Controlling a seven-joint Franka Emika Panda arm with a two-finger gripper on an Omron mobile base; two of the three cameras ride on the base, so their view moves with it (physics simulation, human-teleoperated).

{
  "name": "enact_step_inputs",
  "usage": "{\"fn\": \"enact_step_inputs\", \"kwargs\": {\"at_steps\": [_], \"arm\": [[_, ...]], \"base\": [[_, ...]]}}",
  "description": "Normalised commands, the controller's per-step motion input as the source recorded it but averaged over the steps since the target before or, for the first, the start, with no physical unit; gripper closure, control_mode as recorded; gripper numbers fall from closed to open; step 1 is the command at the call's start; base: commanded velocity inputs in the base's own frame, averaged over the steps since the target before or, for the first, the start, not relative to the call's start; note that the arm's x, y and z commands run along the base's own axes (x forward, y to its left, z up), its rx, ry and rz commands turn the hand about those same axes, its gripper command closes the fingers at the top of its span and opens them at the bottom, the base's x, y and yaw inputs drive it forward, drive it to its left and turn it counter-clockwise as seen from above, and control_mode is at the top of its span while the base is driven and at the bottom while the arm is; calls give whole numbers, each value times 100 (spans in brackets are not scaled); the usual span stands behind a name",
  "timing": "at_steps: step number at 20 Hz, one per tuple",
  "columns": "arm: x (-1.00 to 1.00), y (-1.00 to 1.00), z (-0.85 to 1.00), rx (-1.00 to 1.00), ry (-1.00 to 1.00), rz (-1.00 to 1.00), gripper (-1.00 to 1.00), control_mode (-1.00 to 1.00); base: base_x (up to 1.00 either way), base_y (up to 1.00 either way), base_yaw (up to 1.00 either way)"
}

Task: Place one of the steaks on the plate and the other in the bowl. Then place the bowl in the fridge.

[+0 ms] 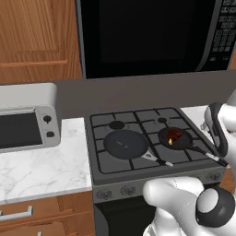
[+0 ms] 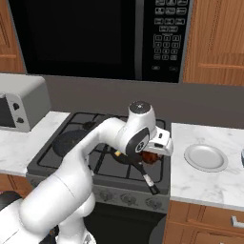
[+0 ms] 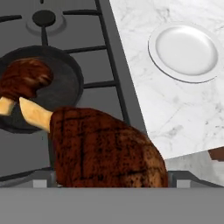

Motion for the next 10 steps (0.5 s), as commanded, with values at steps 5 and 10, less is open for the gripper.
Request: {"fn": "enact_step_inputs", "kwargs": {"at_steps": [5,10], "arm": [[34,-55,-6,0,0,0,100,-100],[28,-51,0,0,0,0,100,-100]], "base": [[0,0,0],[0,0,0]]}}
